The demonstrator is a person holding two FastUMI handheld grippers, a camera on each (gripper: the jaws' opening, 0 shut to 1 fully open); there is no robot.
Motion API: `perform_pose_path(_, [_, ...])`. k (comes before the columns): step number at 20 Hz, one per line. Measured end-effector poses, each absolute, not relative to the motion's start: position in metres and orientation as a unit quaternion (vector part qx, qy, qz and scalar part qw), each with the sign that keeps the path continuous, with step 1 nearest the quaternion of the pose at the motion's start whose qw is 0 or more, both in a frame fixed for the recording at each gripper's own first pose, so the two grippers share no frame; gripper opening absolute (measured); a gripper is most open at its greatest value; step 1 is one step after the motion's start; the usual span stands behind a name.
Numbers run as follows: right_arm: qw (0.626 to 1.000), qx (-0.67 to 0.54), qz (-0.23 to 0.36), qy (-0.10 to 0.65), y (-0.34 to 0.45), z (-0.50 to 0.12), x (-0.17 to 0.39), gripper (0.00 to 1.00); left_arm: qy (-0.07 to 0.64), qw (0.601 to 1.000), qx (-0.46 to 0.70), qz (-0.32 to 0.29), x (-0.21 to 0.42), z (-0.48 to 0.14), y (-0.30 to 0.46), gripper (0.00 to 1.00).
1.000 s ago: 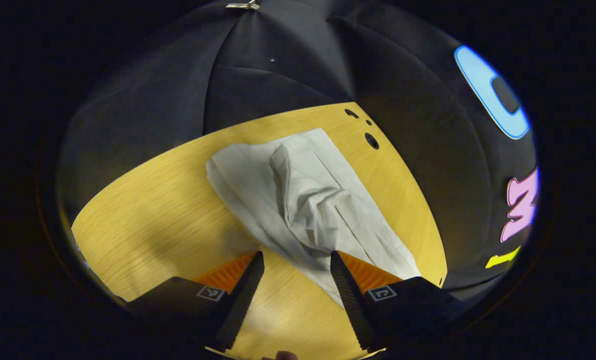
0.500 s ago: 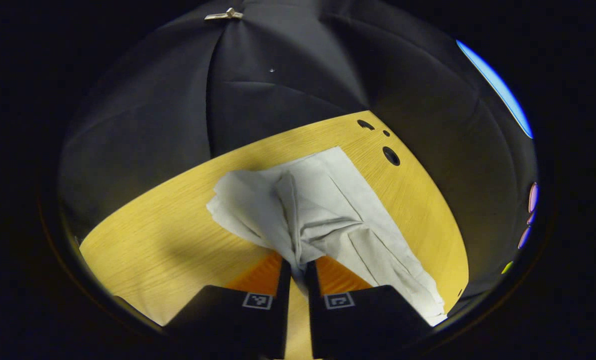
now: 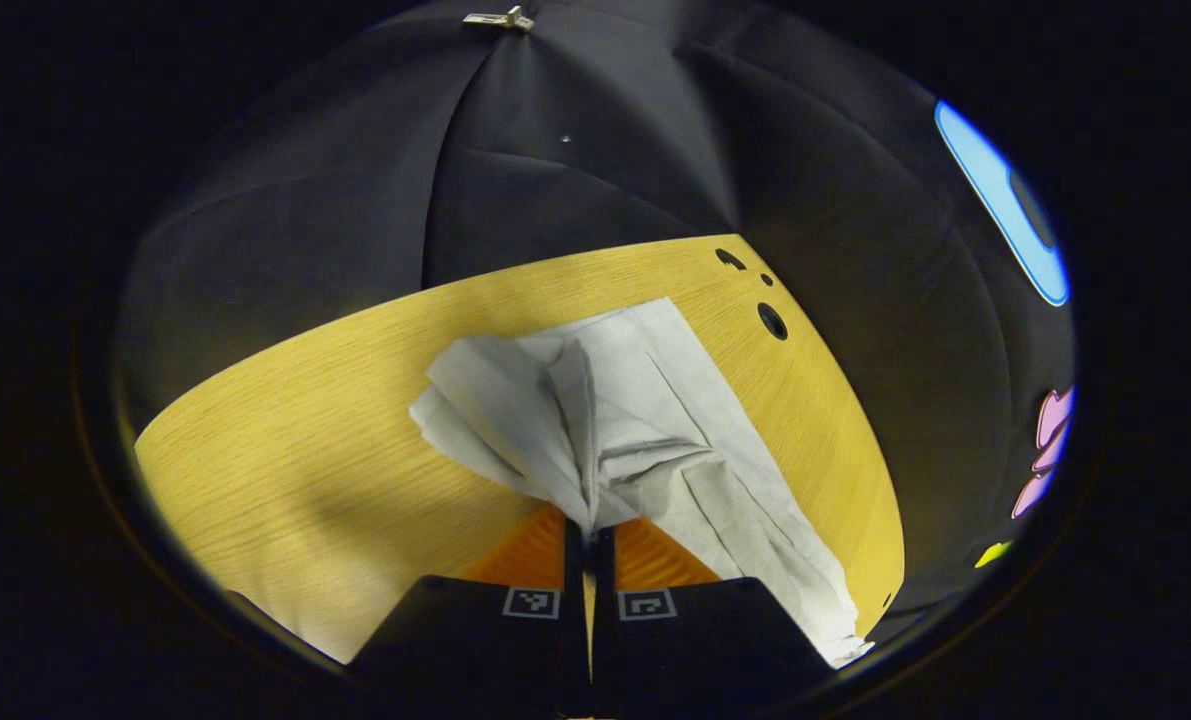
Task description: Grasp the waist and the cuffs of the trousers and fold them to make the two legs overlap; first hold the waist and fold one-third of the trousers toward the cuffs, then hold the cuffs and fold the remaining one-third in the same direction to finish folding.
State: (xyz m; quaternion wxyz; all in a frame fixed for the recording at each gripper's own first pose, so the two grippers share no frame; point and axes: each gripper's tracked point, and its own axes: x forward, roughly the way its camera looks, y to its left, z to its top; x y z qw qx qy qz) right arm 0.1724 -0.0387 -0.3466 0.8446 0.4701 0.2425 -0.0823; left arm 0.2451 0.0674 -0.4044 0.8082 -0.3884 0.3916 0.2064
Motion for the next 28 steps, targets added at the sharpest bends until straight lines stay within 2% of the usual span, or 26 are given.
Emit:
perform_pose_path(4, [0.879, 0.423, -0.024, 0.219, -0.001, -0.296, 0.175, 0.07, 0.397, 0.809, -0.388, 0.196, 0.246, -0.409, 0.061, 0.07])
perform_pose_path(8, [0.898, 0.388, 0.034, 0.207, 0.048, -0.263, 0.181, 0.07, 0.402, 0.812, -0.382, 0.181, 0.246, -0.412, 0.060, 0.07])
perform_pose_path(13, [0.911, 0.338, 0.106, 0.212, 0.111, -0.246, 0.173, 0.08, 0.403, 0.814, -0.381, 0.172, 0.247, -0.410, 0.060, 0.07])
perform_pose_path(14, [0.915, 0.318, 0.120, 0.216, 0.125, -0.246, 0.172, 0.07, 0.403, 0.814, -0.382, 0.170, 0.248, -0.409, 0.061, 0.02])
perform_pose_path(15, [0.918, 0.301, 0.134, 0.220, 0.139, -0.248, 0.168, 0.07, 0.403, 0.814, -0.384, 0.169, 0.247, -0.409, 0.061, 0.07])
perform_pose_path(20, [0.917, 0.224, 0.183, 0.276, 0.203, -0.318, 0.170, 0.07, 0.399, 0.809, -0.398, 0.170, 0.250, -0.409, 0.060, 0.07])
perform_pose_path(25, [0.892, 0.172, 0.220, 0.356, 0.225, -0.402, 0.162, 0.07, 0.402, 0.808, -0.397, 0.169, 0.248, -0.408, 0.060, 0.07])
perform_pose_path(28, [0.879, 0.197, 0.243, 0.360, 0.235, -0.401, 0.159, 0.25, 0.402, 0.809, -0.395, 0.166, 0.248, -0.407, 0.059, 0.07])
